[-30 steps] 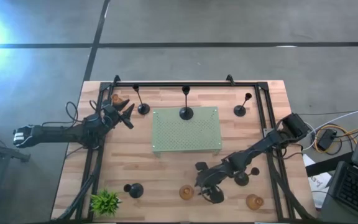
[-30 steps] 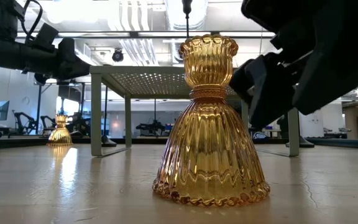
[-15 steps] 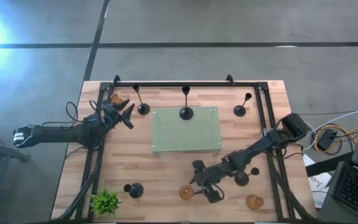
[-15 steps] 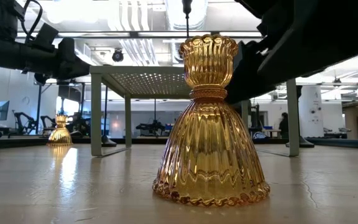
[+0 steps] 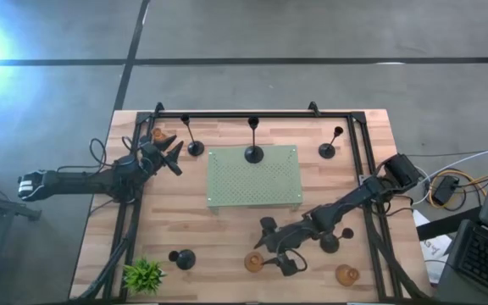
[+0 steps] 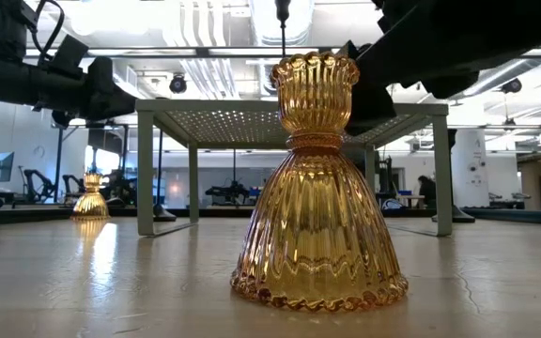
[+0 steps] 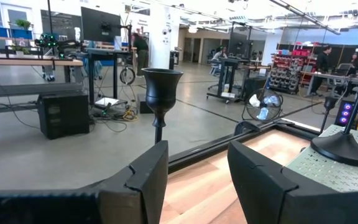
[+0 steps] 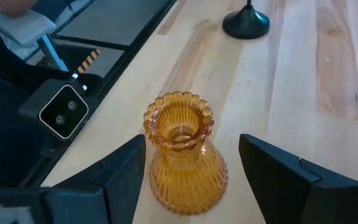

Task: Pick & Place candle stick holders
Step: Align the bottom left yellow candle holder with the black candle holder on the shelf, then put the black candle holder on the shelf

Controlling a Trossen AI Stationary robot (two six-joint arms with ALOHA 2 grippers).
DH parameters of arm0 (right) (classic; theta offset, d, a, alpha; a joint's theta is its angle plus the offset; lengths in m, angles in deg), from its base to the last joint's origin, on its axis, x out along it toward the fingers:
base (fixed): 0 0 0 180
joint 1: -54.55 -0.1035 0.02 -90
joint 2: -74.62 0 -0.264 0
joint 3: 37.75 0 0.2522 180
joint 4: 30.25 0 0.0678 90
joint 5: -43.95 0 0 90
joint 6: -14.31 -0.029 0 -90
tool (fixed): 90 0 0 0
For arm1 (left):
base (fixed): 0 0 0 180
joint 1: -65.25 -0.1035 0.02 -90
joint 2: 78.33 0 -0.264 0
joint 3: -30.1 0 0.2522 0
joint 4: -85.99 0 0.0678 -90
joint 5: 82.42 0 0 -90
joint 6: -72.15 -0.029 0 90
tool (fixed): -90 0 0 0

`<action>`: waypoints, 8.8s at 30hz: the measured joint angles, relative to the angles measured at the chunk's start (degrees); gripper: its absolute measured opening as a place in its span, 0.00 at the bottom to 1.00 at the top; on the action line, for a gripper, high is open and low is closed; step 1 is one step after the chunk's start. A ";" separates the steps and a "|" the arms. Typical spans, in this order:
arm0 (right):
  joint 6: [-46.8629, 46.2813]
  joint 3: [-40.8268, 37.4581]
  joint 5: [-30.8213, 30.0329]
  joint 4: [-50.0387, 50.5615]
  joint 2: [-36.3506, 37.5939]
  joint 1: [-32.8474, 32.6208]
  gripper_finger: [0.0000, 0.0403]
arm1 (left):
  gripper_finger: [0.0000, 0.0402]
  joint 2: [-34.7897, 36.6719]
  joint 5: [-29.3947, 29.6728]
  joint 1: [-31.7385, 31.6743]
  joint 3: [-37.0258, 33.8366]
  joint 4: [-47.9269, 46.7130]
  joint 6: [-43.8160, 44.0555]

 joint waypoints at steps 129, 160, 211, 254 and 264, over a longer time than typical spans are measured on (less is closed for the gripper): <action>-4.55 5.07 -28.29 17.94 14.51 23.28 0.28 | 0.43 -0.04 0.30 0.01 -0.04 -0.42 -1.62; -3.91 4.81 -25.02 18.25 14.80 23.08 0.62 | 0.43 -0.05 0.28 -0.01 -0.04 -0.43 -1.57; -2.82 -5.51 -26.94 54.64 45.56 16.50 0.44 | 0.43 -27.04 3.87 -10.82 10.88 0.95 6.14; 2.99 -7.37 -32.97 55.54 48.13 16.72 0.22 | 0.02 -15.51 -9.12 -12.55 39.96 -37.24 -1.32; 3.13 -7.37 -32.95 55.51 48.13 16.72 0.18 | 0.02 -18.00 -31.10 1.08 50.36 -41.96 1.31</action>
